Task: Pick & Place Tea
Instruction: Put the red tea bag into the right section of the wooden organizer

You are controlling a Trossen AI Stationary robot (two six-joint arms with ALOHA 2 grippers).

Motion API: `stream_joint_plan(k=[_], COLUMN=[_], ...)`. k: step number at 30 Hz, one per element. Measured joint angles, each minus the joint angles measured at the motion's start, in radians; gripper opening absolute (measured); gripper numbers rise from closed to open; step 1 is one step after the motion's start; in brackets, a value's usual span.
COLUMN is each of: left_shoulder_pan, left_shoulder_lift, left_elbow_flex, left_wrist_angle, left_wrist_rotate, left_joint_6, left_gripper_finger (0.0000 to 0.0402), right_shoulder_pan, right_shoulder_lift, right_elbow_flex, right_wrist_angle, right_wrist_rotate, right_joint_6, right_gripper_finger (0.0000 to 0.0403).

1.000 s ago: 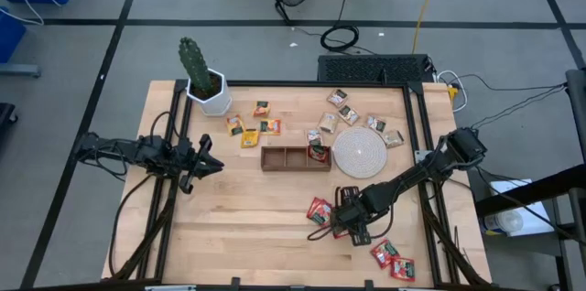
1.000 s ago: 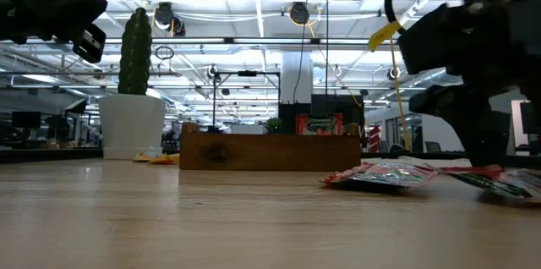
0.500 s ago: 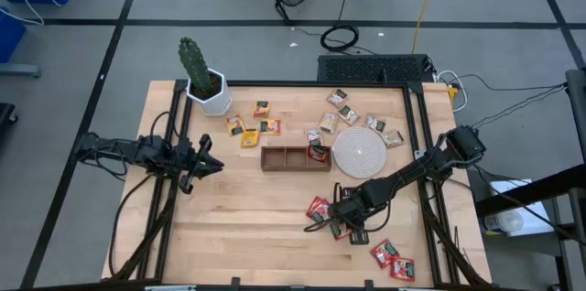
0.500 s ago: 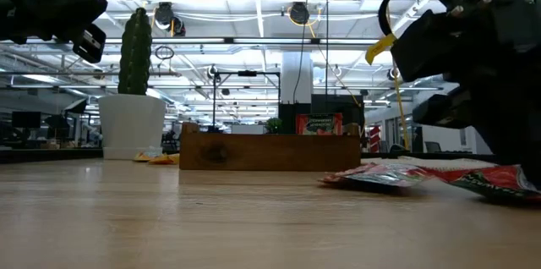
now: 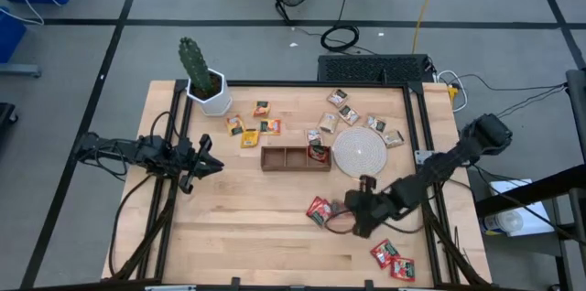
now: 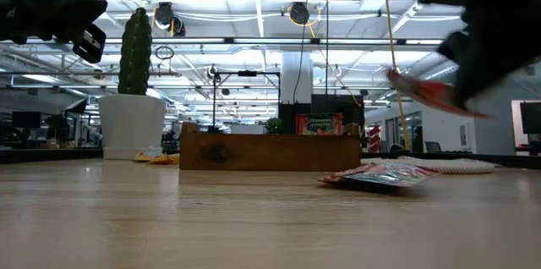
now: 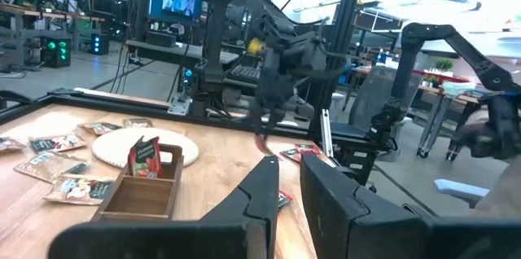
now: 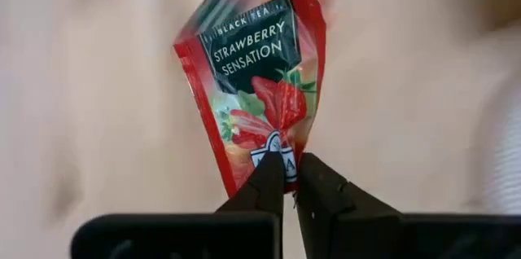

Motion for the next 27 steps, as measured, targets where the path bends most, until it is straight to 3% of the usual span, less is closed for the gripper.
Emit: stream_joint_plan(k=[3, 5, 10, 14, 17, 22, 27], left_shoulder_pan=[0.0, 0.0, 0.0, 0.0, 0.0, 0.0, 0.0], left_shoulder_lift=[0.0, 0.0, 0.0, 0.0, 0.0, 0.0, 0.0], left_elbow_flex=[0.0, 0.0, 0.0, 0.0, 0.0, 0.0, 0.0], left_wrist_angle=[0.001, 0.001, 0.001, 0.001, 0.001, 0.001, 0.0], left_wrist_rotate=[0.0, 0.0, 0.0, 0.0, 0.0, 0.0, 0.0], left_joint_6=[0.0, 0.0, 0.0, 0.0, 0.0, 0.0, 0.0], left_gripper_finger=[0.0058, 0.0058, 0.0058, 0.0058, 0.0058, 0.0058, 0.0058], right_shoulder_pan=[0.03, 0.018, -0.102, -0.193, -0.238, -0.28, -0.292], right_shoulder_lift=[-0.019, 0.001, 0.114, 0.214, 0.294, 0.412, 0.458], right_elbow_flex=[-0.112, -0.221, -0.427, -0.442, -0.395, -0.295, -0.237], right_wrist_angle=[0.259, 0.495, 1.177, 1.499, 1.553, 1.497, 1.483], right_wrist_rotate=[0.348, 0.462, 0.495, 0.494, 0.493, 0.491, 0.543], right_joint_6=[0.019, 0.004, -0.21, -0.398, -0.473, -0.569, -0.68], right_gripper_finger=[0.0005, 0.0006, 0.001, 0.0005, 0.0005, 0.0005, 0.0006])
